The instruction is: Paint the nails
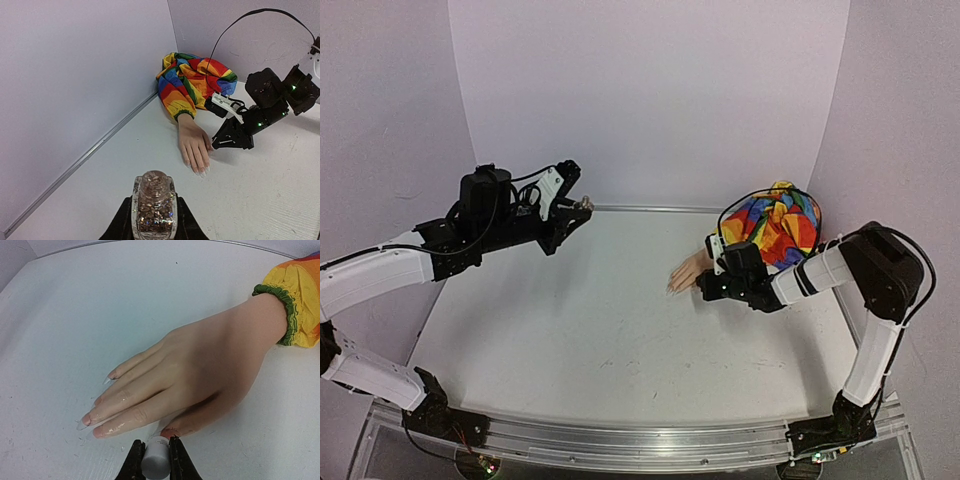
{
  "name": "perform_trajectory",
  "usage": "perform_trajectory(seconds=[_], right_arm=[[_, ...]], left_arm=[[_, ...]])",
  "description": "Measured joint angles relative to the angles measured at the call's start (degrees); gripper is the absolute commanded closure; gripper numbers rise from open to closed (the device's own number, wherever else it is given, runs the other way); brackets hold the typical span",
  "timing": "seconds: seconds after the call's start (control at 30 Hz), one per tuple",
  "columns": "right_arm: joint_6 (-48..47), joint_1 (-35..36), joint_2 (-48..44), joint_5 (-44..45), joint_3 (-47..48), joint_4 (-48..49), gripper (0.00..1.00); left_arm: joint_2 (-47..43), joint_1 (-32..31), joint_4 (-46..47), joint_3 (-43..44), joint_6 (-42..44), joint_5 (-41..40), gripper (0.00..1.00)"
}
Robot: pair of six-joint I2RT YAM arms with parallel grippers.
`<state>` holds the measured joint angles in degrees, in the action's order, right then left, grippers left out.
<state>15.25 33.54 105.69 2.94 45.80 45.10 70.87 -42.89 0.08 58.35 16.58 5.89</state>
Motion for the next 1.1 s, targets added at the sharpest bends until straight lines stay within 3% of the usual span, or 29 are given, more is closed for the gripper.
perform_trajectory(seconds=[0.7, 1.1], right_arm=[[0.1, 0.0, 0.4, -4.2, -0.5, 1.6, 1.00], [1.0, 0.0, -2.4, 1.0, -2.6, 1.7, 1.00]], left_arm=[[0.0, 0.0, 0.0, 0.0, 0.0, 0.0, 1.00], [0.0, 0.0, 0.0, 0.0, 0.0, 0.0, 1.00]])
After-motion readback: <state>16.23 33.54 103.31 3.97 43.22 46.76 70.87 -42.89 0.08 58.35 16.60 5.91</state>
